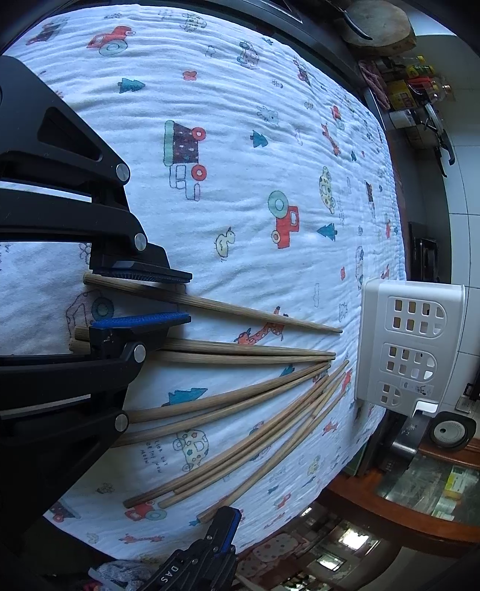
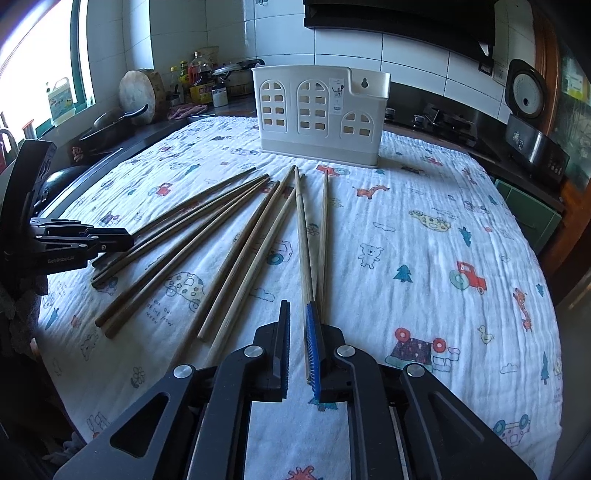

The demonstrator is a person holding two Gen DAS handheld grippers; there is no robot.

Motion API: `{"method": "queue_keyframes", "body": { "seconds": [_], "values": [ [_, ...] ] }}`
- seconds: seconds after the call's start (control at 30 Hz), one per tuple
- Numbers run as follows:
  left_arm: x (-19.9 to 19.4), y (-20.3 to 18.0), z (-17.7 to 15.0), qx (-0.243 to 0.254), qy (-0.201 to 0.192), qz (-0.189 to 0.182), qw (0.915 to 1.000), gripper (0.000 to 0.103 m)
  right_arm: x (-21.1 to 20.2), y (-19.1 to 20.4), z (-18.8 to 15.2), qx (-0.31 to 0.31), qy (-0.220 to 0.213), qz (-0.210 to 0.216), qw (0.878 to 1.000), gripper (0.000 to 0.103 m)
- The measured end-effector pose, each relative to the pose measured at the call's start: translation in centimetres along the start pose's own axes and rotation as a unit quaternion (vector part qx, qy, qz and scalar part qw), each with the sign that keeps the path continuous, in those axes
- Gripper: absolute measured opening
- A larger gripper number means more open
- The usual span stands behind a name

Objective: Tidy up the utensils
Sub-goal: 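Lift the held chopstick upright with the left tool while the right tool lifts its chopstick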

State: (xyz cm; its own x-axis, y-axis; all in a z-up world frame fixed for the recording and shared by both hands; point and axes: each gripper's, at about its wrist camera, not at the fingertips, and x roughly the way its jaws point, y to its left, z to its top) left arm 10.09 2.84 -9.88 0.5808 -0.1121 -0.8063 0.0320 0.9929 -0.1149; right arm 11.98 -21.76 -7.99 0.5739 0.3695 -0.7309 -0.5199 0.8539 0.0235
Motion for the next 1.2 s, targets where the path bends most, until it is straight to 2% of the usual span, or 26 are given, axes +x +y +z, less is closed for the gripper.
{"method": "queue_keyframes", "body": {
  "seconds": [0.47,0.83,0.93,1.0,1.1,1.2],
  "values": [
    [-0.3,-0.2,-0.4,0.005,0.001,-0.005,1.0,0.016,2.0,0.7,0.4,-0.021,0.02,0.005,1.0,0.016],
    [-0.3,-0.3,-0.5,0.006,-0.003,-0.005,1.0,0.017,1.8,0.2,-0.5,0.024,0.022,0.012,0.999,0.016],
    [-0.2,-0.3,-0.4,0.007,-0.003,-0.008,0.9999,0.017,1.8,0.1,-0.4,0.028,0.023,0.008,0.999,0.014],
    [-0.2,-0.1,-0.4,0.005,-0.003,-0.011,0.9999,0.016,1.7,0.1,-0.4,0.03,0.022,0.006,0.999,0.007],
    [-0.3,-0.1,-0.3,0.007,-0.001,-0.009,0.9999,0.009,1.2,0.0,-0.3,0.035,0.013,0.005,0.999,0.007],
    [-0.6,0.0,-0.2,0.004,0.0,-0.017,0.9998,0.008,0.2,0.3,0.0,0.03,-0.001,0.001,1.0,0.007]
  ]
}}
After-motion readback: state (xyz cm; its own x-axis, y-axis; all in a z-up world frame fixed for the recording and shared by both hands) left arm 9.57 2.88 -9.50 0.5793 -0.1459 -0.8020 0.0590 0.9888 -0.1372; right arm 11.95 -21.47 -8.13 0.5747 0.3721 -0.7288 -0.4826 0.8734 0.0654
